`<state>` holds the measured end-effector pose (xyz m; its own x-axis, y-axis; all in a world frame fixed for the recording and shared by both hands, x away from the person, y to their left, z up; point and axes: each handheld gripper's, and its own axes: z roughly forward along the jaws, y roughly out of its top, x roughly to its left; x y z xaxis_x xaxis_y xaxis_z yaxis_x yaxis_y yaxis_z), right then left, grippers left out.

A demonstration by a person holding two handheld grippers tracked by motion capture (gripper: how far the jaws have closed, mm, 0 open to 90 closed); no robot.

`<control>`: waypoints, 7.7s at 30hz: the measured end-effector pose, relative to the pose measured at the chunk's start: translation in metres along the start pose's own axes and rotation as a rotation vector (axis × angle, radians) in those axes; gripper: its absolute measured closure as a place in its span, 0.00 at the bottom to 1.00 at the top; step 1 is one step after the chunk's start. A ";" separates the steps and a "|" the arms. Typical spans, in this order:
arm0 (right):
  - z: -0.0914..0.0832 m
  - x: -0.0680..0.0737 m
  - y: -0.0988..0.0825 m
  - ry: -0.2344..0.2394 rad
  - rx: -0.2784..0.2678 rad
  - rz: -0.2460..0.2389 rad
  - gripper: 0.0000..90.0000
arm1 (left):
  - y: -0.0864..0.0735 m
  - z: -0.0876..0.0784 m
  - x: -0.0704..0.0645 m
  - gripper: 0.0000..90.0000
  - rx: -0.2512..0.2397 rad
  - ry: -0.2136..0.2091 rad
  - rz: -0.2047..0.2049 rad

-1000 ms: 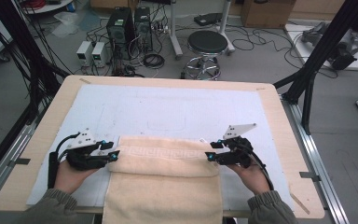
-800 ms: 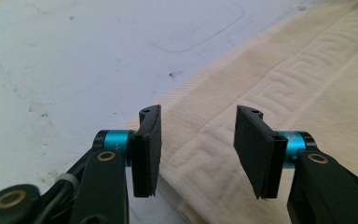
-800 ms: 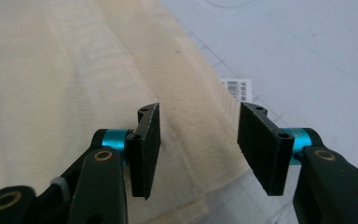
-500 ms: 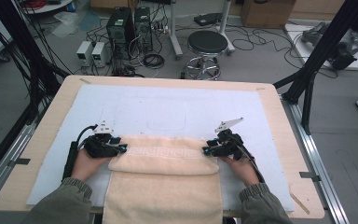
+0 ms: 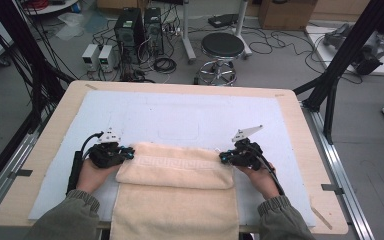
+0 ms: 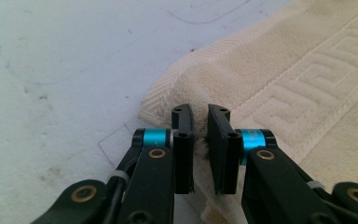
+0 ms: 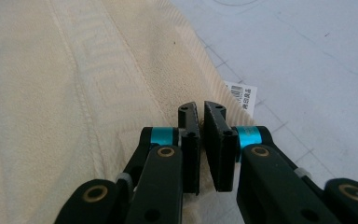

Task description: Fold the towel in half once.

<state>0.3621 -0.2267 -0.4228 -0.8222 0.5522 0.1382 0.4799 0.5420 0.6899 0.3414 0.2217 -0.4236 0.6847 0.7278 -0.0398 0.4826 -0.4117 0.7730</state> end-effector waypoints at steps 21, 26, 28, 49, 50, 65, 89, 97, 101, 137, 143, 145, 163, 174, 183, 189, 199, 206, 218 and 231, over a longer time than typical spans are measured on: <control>-0.042 0.017 0.018 0.033 -0.092 -0.054 0.95 | 0.006 -0.047 -0.015 0.89 -0.147 -0.019 0.021; -0.047 0.027 0.018 0.042 -0.095 -0.079 0.95 | -0.001 -0.054 -0.022 0.89 -0.148 -0.025 0.037; -0.049 0.031 0.018 0.050 -0.100 -0.087 0.95 | -0.003 -0.057 -0.025 0.89 -0.159 -0.029 0.034; -0.092 0.114 -0.024 0.162 -0.136 -0.219 0.92 | -0.062 -0.129 -0.084 0.78 -0.169 -0.176 0.123; -0.094 0.115 -0.025 0.167 -0.140 -0.216 0.91 | -0.063 -0.131 -0.084 0.78 -0.176 -0.174 0.126; -0.053 0.067 -0.018 0.164 -0.084 -0.094 0.71 | -0.038 -0.062 -0.049 0.60 -0.070 -0.151 0.077; -0.047 0.073 -0.027 0.084 -0.064 -0.129 0.67 | -0.054 -0.120 -0.072 0.68 -0.160 -0.180 0.151; -0.031 0.045 -0.024 -0.001 -0.045 -0.086 0.58 | -0.042 -0.067 -0.047 0.60 -0.104 -0.081 0.095; -0.024 0.035 -0.027 -0.033 -0.055 -0.068 0.54 | -0.033 -0.046 -0.039 0.54 -0.064 -0.045 0.097; -0.016 -0.046 0.073 -0.160 -0.063 -0.066 0.89 | 0.087 0.002 0.041 0.92 -0.080 0.173 -0.044; -0.025 -0.064 0.107 -0.196 -0.038 -0.078 0.89 | 0.117 0.000 0.049 0.90 -0.089 0.207 -0.014; -0.025 -0.067 0.105 -0.173 -0.051 -0.067 0.80 | 0.113 0.002 0.051 0.76 -0.073 0.196 -0.026; -0.014 -0.024 0.057 -0.063 -0.065 -0.036 0.51 | 0.032 -0.010 0.021 0.55 -0.108 -0.012 -0.019; 0.006 -0.021 0.037 -0.015 0.007 -0.035 0.79 | 0.003 0.000 0.005 0.56 0.018 -0.163 0.003; -0.014 0.008 0.030 0.109 0.041 -0.129 0.82 | -0.011 -0.014 -0.018 0.59 0.005 -0.230 0.066; -0.037 0.026 0.034 0.109 -0.056 -0.162 0.74 | -0.018 -0.025 -0.019 0.59 -0.008 -0.213 0.092; -0.016 0.027 0.001 0.090 0.020 -0.134 0.67 | -0.031 -0.024 -0.019 0.58 0.014 -0.205 0.118; -0.009 0.030 -0.027 0.066 0.013 -0.109 0.63 | -0.036 -0.018 -0.019 0.61 0.020 -0.195 0.123; -0.006 0.036 -0.031 0.033 0.019 -0.146 0.77 | -0.039 -0.017 -0.025 0.74 0.003 -0.124 0.138; -0.011 0.031 -0.025 0.077 0.004 -0.146 0.95 | -0.028 -0.027 -0.029 0.94 -0.022 -0.110 0.140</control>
<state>0.3212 -0.2307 -0.4281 -0.9042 0.4172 0.0915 0.3551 0.6153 0.7038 0.2934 0.2273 -0.4273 0.8005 0.5994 0.0011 0.3671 -0.4917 0.7896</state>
